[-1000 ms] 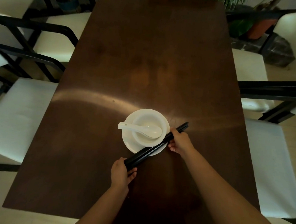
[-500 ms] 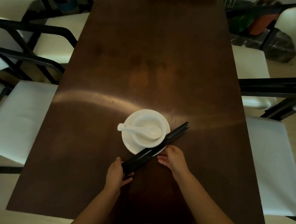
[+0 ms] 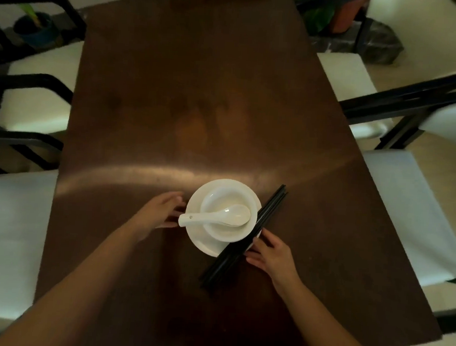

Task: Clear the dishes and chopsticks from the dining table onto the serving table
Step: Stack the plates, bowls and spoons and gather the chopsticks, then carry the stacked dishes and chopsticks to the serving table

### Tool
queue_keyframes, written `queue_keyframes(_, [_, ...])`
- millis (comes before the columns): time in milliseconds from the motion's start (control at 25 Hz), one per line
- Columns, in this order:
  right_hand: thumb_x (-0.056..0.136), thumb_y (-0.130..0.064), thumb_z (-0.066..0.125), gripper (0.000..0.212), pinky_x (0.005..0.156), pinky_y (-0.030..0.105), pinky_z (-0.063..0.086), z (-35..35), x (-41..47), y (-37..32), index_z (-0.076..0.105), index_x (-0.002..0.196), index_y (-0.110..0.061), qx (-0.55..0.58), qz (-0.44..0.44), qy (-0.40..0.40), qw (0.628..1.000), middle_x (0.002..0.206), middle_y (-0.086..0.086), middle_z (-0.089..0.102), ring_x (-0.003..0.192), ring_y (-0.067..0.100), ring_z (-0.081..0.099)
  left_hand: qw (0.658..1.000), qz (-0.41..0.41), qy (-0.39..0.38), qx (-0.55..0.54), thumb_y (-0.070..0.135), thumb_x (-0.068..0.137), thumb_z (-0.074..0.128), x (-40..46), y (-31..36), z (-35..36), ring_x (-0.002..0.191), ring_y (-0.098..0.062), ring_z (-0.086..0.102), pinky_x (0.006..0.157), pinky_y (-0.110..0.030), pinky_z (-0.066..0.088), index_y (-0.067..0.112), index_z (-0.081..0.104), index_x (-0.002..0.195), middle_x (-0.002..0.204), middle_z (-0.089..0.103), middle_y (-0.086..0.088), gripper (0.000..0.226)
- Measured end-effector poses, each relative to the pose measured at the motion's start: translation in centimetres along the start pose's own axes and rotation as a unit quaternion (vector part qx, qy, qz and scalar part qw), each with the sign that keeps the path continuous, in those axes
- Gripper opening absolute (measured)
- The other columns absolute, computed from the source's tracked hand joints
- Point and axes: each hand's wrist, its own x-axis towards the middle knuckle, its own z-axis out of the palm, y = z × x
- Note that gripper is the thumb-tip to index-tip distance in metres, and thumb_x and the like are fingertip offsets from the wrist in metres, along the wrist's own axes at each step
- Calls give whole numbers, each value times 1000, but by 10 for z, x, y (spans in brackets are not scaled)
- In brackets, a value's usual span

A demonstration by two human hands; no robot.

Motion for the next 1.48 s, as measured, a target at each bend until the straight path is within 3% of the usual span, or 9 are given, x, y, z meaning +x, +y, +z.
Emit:
queue_keyframes(120, [87,-17,62,47,55,22,57,3,2,6,49,132,-17,14,-26,28,999,76,-1,75,68,20,73,991,-8,-104,84,27,97,42,24,14,3,97,-12,61,61,-22,53,25,53,128,118,63,0,33])
queue_keyframes(240, [87,-14,62,39,60,25,59,3,3,7,56,125,-16,26,-55,29,998,85,6,75,69,20,73,988,14,-96,117,18,96,46,40,12,7,86,-12,62,56,-22,53,21,58,123,105,66,-2,30])
queue_keyframes(480, [85,-11,64,35,63,24,60,-4,1,11,61,120,-16,12,-97,29,995,89,3,75,73,21,73,993,30,-95,63,10,94,49,46,-4,9,68,-3,69,51,-21,56,23,61,118,91,71,6,30])
queue_keyframes(680, [85,-9,63,37,64,23,59,-21,-3,12,59,122,-12,7,-112,28,993,87,0,74,76,18,73,995,22,-93,40,10,94,49,37,-7,25,84,-17,66,55,-26,58,18,58,123,102,68,-2,32])
queue_keyframes(960, [85,-9,63,35,59,20,57,-52,-19,12,60,119,-15,-1,-118,39,992,84,-3,74,76,19,73,994,24,-103,22,11,92,52,22,-4,55,85,-16,66,53,-26,58,17,56,125,100,67,2,34])
queue_keyframes(1280, [85,-10,63,25,55,19,56,-101,-65,18,66,89,-34,33,-128,83,988,76,-8,75,73,16,73,987,58,-145,34,8,90,55,-13,17,106,84,-16,67,57,-30,59,15,58,121,98,68,3,32])
queue_keyframes(1480, [85,-11,64,23,59,22,58,-153,-114,32,68,92,-32,54,-155,127,978,78,-2,77,75,21,74,979,56,-193,44,7,90,54,-43,32,163,95,-23,65,62,-34,60,17,59,118,109,66,-5,31])
